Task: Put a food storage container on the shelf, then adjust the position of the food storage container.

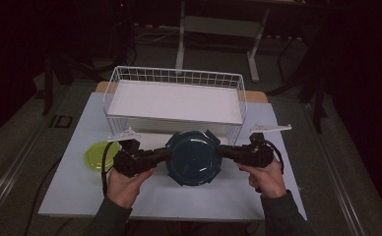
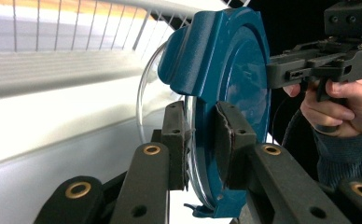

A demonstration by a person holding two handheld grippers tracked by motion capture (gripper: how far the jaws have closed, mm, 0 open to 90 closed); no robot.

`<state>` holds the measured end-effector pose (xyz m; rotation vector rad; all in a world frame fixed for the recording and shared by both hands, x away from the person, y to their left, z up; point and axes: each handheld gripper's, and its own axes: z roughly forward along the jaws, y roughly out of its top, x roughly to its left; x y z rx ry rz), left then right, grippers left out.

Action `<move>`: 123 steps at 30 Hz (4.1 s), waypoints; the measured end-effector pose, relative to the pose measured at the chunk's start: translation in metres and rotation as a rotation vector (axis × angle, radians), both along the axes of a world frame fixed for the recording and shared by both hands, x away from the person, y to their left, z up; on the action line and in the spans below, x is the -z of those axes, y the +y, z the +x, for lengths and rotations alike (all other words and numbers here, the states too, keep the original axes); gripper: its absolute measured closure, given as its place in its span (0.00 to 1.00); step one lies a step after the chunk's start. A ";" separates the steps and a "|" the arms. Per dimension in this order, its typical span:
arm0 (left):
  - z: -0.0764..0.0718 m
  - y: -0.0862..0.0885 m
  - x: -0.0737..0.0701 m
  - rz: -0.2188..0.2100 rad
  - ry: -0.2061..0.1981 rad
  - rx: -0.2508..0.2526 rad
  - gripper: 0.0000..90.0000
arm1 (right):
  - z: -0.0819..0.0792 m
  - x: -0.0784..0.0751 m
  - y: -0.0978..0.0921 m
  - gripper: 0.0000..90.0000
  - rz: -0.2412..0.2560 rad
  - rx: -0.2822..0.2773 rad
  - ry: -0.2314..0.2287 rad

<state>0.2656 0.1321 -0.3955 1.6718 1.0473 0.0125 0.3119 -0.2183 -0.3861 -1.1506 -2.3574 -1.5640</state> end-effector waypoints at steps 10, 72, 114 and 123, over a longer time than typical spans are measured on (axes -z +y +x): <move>0.000 0.018 -0.055 -0.019 -0.066 -0.044 0.85 | 0.005 -0.054 0.019 0.82 0.026 -0.009 -0.059; 0.156 0.025 -0.072 0.005 -0.026 -0.319 0.81 | 0.139 -0.092 0.075 0.85 -0.101 0.259 0.028; 0.100 0.045 -0.078 0.162 -0.268 -0.316 0.58 | 0.074 -0.092 0.046 0.65 -0.199 0.215 -0.362; 0.075 0.054 -0.065 0.108 -0.275 -0.236 0.63 | 0.044 -0.066 0.036 0.64 -0.231 0.163 -0.398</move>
